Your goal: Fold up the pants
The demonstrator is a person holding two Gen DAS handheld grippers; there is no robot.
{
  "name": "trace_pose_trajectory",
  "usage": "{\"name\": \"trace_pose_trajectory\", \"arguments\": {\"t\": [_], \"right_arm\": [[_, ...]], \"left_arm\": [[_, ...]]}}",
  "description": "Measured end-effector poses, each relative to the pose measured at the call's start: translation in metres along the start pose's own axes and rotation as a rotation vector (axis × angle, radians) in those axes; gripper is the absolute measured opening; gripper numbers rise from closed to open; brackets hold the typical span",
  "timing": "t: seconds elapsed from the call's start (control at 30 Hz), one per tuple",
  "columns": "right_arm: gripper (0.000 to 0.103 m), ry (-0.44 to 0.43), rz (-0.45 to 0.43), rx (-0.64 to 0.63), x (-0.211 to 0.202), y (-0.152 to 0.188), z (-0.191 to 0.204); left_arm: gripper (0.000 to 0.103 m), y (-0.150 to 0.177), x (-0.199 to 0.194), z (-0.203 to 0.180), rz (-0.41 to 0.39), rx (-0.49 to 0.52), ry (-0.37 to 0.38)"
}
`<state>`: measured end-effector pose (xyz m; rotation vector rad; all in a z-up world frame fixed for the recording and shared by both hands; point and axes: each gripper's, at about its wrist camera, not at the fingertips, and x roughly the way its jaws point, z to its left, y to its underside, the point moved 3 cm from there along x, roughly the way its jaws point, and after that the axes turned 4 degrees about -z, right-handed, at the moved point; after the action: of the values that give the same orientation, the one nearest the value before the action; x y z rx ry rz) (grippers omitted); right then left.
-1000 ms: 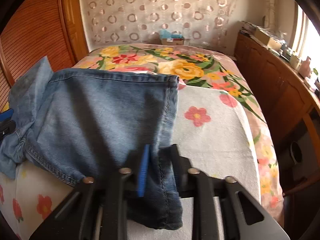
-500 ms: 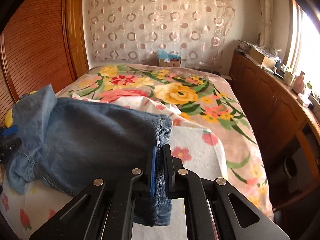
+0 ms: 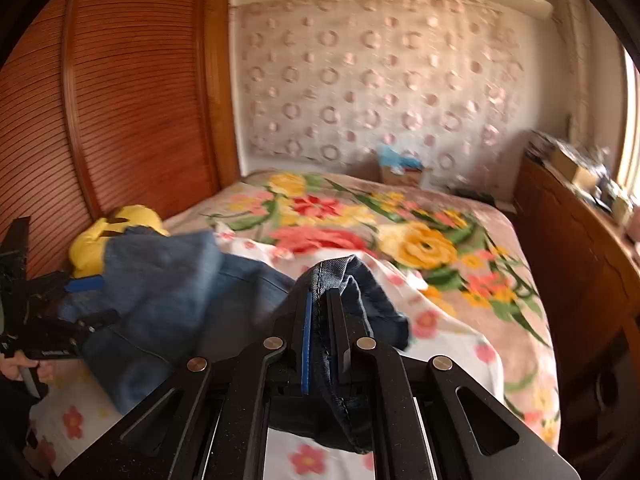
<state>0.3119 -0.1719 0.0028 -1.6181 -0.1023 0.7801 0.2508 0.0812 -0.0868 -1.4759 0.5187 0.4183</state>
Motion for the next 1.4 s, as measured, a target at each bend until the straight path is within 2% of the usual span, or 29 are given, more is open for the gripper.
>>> {"name": "trace_pose_trajectory", "arguments": {"t": [0.27,0.47,0.67,0.7,0.77,0.83,0.87,1.13,1.23,1.4], "right_arm": [[0.006,-0.167,-0.062,-0.122,0.006,-0.036,0.056],[0.006,-0.286,-0.1,-0.221,0.028,-0.06,0.105],[0.008,-0.381,-0.047,-0.246,0.063,-0.051,0.118],[0.015,-0.391,-0.027,-0.251,0.068,-0.048,0.118],[0.02,-0.393,0.008,-0.253,0.078,-0.047,0.114],[0.035,-0.393,0.013,-0.245,0.083,-0.043,0.103],[0.036,-0.392,0.015,-0.238,0.084,-0.041,0.095],[0.039,-0.306,0.059,-0.211,0.099,-0.015,0.042],[0.039,-0.289,0.079,-0.206,0.1,-0.003,0.038],[0.039,-0.264,0.121,-0.209,0.104,0.015,0.059]], "left_arm": [[0.075,0.004,-0.037,0.03,-0.031,-0.042,-0.042],[0.075,0.017,-0.057,0.063,-0.031,-0.081,-0.094],[0.075,0.032,-0.059,0.09,-0.002,-0.112,-0.142],[0.075,0.034,-0.058,0.092,0.003,-0.112,-0.15],[0.075,0.036,-0.055,0.093,0.01,-0.108,-0.152],[0.075,0.039,-0.052,0.092,0.017,-0.109,-0.147],[0.075,0.039,-0.05,0.092,0.018,-0.107,-0.144],[0.075,0.042,-0.036,0.087,0.035,-0.121,-0.118],[0.075,0.044,-0.03,0.089,0.048,-0.127,-0.118],[0.075,0.051,-0.025,0.093,0.061,-0.144,-0.11]]}}
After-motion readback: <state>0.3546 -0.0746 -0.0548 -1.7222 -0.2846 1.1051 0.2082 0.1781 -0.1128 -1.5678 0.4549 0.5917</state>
